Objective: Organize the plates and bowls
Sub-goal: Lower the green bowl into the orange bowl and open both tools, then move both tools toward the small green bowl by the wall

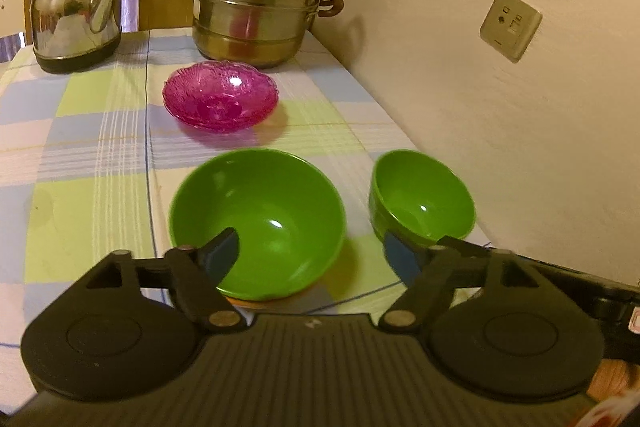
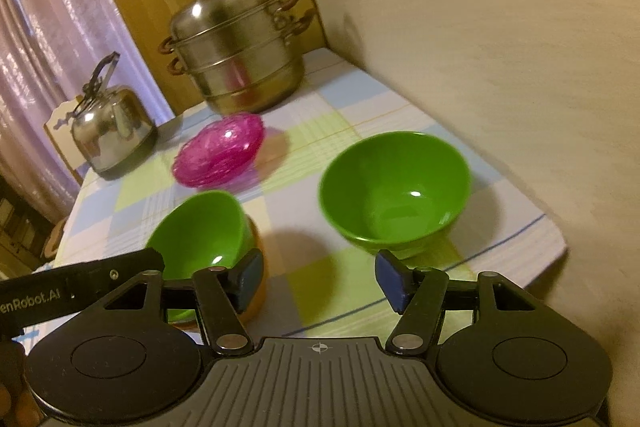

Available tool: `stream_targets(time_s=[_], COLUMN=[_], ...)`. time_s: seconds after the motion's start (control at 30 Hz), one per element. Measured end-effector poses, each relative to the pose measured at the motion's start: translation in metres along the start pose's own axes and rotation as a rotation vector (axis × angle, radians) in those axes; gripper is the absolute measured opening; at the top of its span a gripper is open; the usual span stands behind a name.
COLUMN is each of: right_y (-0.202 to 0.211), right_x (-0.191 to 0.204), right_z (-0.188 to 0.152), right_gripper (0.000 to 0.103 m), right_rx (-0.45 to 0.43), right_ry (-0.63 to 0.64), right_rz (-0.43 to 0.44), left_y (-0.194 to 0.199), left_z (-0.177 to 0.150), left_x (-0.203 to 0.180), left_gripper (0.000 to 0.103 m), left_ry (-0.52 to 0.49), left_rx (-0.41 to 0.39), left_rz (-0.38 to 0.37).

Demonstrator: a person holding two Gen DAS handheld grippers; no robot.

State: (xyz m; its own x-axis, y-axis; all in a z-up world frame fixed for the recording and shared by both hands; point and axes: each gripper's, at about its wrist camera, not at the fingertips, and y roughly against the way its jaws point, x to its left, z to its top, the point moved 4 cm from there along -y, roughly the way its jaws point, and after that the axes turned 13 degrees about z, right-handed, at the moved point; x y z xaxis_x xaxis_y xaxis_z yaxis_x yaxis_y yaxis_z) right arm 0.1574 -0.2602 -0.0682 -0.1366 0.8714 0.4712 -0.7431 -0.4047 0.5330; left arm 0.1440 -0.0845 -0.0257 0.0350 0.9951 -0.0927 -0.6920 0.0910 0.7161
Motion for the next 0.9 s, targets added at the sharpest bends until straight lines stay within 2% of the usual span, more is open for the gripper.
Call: stream_targets(time_s=[0.33,0.57,0.9], right_y=[0.023,0.034,0.037], right_x=[-0.028,-0.049,-0.070], right_z=[0.006,0.008,0.013], right_gripper=[0.065,0.065,0.065], right_rx=[-0.027,-0.029,-0.045], right_ry=[-0.024,-0.041,-0.071], right_rz=[-0.046,-0.077,-0.087], left_y=[0.001,0.004,-0.002], left_z=[-0.010,-0.013,-0.020], left_x=[-0.024,-0.039,-0.055], left_gripper=[0.082,0.082,0.082], left_ry=[0.005,0.007,0.029], left_rx=[0.020,0.005,0.023], left_rz=[-0.023,-0.029,-0.029])
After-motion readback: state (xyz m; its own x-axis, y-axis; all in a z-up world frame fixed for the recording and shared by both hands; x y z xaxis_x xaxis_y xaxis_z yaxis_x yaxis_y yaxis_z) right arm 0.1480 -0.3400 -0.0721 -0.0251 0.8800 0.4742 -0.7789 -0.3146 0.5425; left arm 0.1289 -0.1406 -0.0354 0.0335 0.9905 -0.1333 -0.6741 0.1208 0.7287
